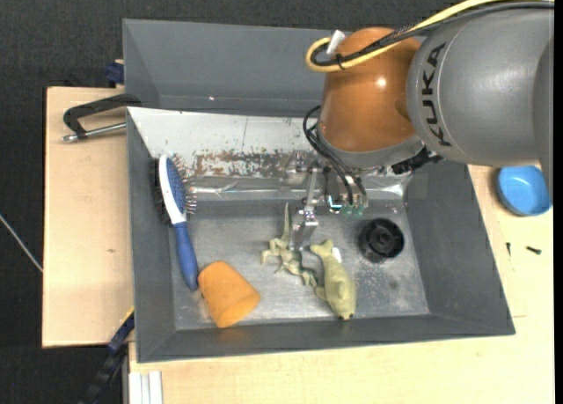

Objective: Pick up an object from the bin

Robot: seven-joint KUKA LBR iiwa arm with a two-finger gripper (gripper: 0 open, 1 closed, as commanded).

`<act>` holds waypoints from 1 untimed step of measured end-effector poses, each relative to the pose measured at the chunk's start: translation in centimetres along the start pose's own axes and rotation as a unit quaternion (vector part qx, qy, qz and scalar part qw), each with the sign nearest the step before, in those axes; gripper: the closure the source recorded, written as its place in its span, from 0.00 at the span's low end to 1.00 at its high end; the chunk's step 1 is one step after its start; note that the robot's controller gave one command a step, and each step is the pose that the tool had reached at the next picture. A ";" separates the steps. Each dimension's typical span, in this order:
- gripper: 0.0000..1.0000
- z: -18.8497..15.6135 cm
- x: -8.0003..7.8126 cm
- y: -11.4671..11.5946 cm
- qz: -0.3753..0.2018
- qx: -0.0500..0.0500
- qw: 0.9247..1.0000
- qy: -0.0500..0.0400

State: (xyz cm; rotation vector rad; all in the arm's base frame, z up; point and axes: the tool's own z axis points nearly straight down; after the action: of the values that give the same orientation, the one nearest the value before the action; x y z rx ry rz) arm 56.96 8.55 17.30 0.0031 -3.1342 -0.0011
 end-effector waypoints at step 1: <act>0.00 9.8 4.0 -2.6 -0.003 -0.001 1.000 -0.005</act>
Offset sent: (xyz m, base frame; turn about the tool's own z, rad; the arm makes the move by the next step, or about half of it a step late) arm -0.0407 -0.0270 -0.0964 -0.0066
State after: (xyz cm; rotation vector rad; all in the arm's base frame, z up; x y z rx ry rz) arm 52.92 5.96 7.52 0.0134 -3.1440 -0.0039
